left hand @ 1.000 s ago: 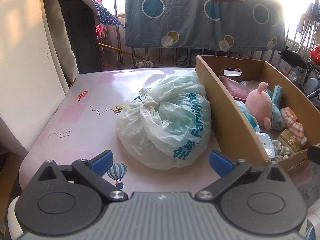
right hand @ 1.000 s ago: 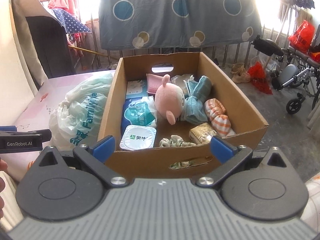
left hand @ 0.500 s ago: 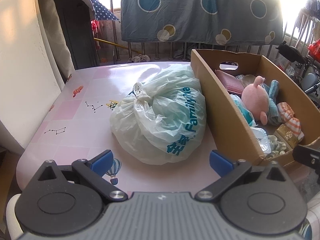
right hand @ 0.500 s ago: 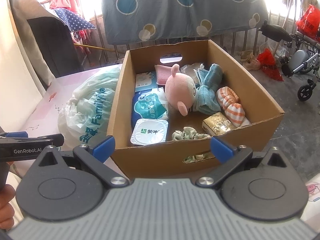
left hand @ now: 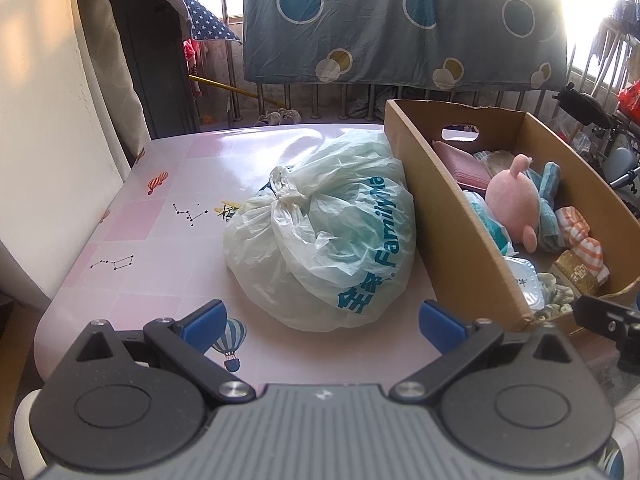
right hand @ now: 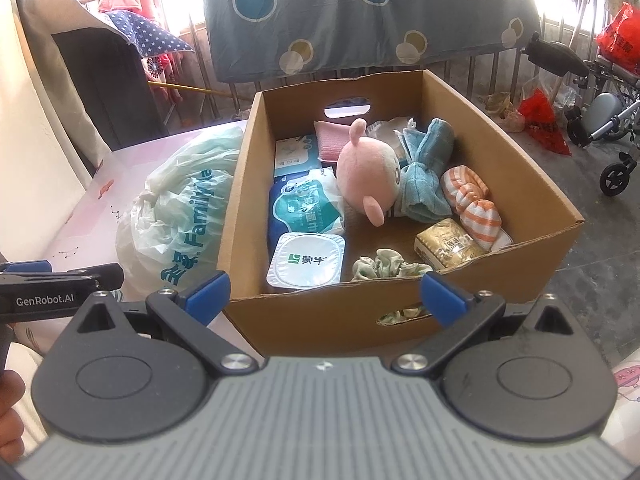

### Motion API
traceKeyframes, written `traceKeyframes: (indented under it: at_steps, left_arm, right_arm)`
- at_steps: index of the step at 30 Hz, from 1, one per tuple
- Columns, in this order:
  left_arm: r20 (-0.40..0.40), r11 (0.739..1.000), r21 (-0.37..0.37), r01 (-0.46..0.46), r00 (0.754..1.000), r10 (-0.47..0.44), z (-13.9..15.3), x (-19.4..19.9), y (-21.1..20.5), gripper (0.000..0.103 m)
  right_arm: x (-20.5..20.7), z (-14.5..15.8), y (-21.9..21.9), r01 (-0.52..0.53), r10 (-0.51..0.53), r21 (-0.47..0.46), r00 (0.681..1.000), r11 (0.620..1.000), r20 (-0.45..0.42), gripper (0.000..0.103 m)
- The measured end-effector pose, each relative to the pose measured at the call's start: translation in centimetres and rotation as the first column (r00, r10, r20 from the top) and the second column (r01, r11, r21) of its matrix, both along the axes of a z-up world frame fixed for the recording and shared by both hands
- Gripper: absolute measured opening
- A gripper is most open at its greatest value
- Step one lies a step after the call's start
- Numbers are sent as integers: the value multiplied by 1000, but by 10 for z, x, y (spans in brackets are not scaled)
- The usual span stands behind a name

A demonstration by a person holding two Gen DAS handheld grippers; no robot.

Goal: Organize soft objects

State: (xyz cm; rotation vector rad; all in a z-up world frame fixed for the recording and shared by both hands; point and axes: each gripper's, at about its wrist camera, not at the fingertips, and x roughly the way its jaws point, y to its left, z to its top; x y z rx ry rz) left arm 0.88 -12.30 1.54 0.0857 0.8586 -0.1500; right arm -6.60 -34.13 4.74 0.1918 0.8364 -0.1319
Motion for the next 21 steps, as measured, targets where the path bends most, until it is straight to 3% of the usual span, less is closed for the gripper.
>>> traceKeyframes:
  at_steps: [21]
  left_arm:
    - [-11,1000,-4,2,1000,-2,-1,1,3,103]
  right_arm:
    - [3,-1,2,-8,8,-1,1000,1000,-2,102]
